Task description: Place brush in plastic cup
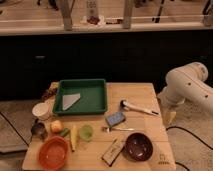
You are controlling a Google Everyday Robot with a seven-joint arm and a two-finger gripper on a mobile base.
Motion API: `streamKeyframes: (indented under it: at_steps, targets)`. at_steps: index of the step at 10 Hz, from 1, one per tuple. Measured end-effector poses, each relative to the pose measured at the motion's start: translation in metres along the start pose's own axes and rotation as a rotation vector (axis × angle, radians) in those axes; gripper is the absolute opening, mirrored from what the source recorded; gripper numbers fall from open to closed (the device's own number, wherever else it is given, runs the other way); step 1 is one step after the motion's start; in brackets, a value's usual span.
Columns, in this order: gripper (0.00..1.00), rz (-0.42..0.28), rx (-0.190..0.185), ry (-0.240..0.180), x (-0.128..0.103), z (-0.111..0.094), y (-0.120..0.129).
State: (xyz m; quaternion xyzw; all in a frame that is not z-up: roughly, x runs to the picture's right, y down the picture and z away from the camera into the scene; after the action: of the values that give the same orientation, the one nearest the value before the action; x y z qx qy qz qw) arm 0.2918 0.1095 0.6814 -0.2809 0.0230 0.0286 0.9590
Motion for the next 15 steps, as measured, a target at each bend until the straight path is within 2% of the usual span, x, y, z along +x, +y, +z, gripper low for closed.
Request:
streamKeyframes:
  at_steps: [5,8,12,15]
  targets:
    - [0.80,-0.006,0.006,0.000,0.000,0.003,-0.001]
    - [0.80,-0.040,0.026,0.000,0.001,0.033,-0.007]
    - [0.80,-0.067,0.046,-0.002,0.001,0.043,-0.013]
    - [0.80,-0.091,0.065,-0.012,-0.002,0.067,-0.018]
